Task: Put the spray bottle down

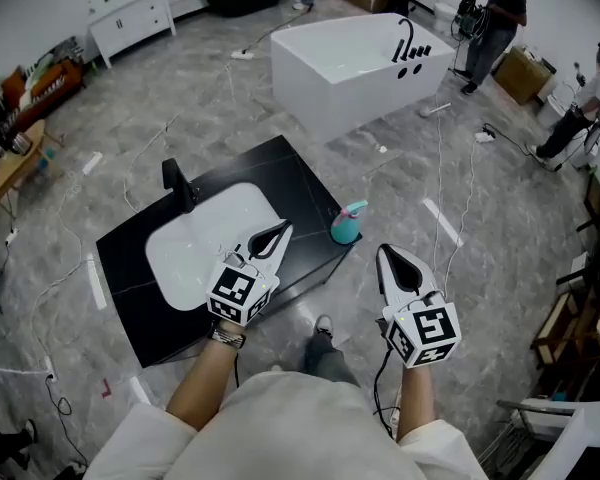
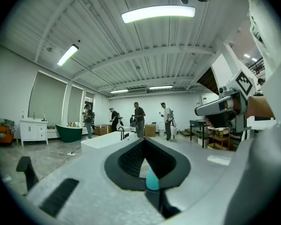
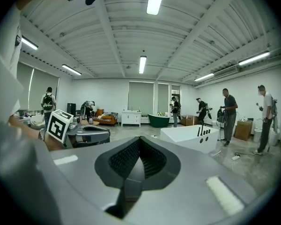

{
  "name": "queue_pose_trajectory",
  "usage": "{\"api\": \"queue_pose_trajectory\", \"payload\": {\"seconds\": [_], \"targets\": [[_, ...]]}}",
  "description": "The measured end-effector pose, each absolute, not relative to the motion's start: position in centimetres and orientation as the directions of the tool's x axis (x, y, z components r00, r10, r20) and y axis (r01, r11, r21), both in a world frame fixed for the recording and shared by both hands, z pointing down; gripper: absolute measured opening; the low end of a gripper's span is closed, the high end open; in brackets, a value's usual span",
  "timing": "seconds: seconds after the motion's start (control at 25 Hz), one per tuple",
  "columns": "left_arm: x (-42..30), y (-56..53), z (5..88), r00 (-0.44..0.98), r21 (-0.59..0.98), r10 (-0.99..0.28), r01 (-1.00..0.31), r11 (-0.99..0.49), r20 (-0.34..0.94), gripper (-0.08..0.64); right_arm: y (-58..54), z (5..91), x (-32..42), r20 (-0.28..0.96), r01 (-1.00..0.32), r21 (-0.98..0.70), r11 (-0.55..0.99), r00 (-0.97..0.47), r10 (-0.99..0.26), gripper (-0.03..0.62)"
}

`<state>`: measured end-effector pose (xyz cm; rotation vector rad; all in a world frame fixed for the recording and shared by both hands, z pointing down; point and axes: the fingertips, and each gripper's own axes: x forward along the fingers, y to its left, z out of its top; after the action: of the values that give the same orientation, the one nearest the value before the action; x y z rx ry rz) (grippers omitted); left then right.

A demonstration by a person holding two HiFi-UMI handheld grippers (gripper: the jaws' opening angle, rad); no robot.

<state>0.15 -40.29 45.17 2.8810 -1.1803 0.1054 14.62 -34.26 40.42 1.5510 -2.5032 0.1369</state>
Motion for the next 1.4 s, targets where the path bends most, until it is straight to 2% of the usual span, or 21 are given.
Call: {"api": "queue_pose_trajectory", "payload": {"seconds": [0.48,0.88,1.4], "targets": [[-6.2,-35.1,39.0,0.670,-0.070,-0.742,-0.740,-0.669,0.004,0.003,-31.7,36.4,8.3,0.134,-0.858,0.019,0.514,-0.507,-0.851,0.006],[-8.7,-31.1,35.5,0.661,-0.132,-0.750,-0.746,-0.653,-0.030,0.003,-29.8,34.0,4.9,0.089,-0.820,0.054,0.569,-0.564,-0.821,0.006],[-9.0,-30.1,34.6,0.670,-0.171,-0.742,-0.735,-0.656,-0.032,0.003,-29.3,33.5,3.1,0.140,-0.804,0.126,0.581,-0.565,-0.813,0.006]]}}
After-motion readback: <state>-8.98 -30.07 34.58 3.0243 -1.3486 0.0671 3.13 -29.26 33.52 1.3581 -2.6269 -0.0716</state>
